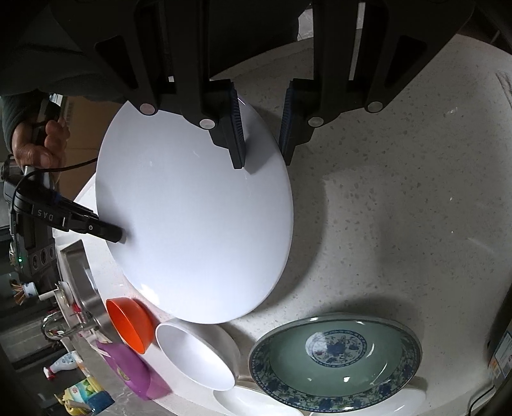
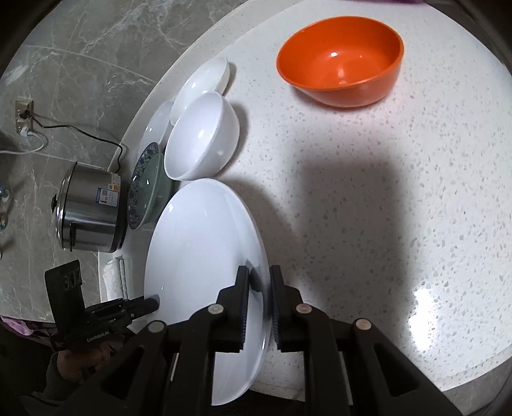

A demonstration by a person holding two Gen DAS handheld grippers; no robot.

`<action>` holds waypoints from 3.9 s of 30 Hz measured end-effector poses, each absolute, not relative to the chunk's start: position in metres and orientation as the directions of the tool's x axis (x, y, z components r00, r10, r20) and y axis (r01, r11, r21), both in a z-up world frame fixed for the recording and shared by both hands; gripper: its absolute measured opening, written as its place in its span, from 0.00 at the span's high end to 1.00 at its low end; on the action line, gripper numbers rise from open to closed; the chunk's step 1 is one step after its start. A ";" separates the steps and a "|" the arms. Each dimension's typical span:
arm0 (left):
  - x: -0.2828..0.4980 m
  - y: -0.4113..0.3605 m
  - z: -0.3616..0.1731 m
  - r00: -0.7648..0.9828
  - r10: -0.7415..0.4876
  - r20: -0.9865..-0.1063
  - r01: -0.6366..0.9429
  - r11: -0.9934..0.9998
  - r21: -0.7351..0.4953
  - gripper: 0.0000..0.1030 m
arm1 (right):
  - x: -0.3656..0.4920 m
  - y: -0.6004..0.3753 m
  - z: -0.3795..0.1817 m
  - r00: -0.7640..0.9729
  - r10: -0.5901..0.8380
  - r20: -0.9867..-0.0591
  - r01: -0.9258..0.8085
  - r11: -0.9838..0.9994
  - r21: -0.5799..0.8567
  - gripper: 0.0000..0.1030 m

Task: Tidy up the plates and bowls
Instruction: 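Lift the large white plate with the right gripper and carry it toward the green bowl, then lower the large white plate onto the counter and open the right gripper, then move the right gripper to the smaller white plate beside the steel pot, then close the right gripper on the smaller white plate's rim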

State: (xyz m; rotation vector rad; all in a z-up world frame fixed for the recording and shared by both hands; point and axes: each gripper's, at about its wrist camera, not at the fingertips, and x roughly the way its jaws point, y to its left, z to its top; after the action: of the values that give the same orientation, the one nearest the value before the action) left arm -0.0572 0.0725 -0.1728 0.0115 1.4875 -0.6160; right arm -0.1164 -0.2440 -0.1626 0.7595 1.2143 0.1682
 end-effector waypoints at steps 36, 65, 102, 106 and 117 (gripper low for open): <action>-0.051 0.119 -0.178 0.263 -0.446 -0.855 0.157 0.895 -0.418 0.00 | -0.118 -0.259 -0.151 0.439 0.441 -0.783 0.147 0.824 0.547 0.28; 0.240 0.153 -0.121 0.414 -0.169 -0.894 0.006 0.983 -0.183 0.13 | 0.228 -0.139 -0.094 0.228 0.724 -0.651 -0.221 0.689 0.690 0.44; 0.275 0.157 -0.206 0.287 -0.197 -0.938 -0.053 0.974 -0.220 0.43 | 0.290 -0.110 -0.165 0.117 0.587 -0.801 -0.220 0.802 0.556 0.63; 0.280 0.154 -0.210 0.282 -0.205 -0.937 -0.032 0.974 -0.223 0.43 | 0.288 -0.116 -0.153 0.128 0.583 -0.802 -0.216 0.806 0.551 0.63; 0.292 0.151 -0.209 0.268 -0.230 -0.936 -0.005 0.971 -0.240 0.79 | 0.282 -0.103 -0.173 0.068 0.550 -0.832 -0.205 0.824 0.528 0.65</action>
State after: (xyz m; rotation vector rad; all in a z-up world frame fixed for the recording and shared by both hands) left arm 0.2919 0.1515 -0.2088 -0.2103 1.2932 -0.1529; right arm 0.2821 -0.1034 -0.1728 0.3028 1.3935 0.5822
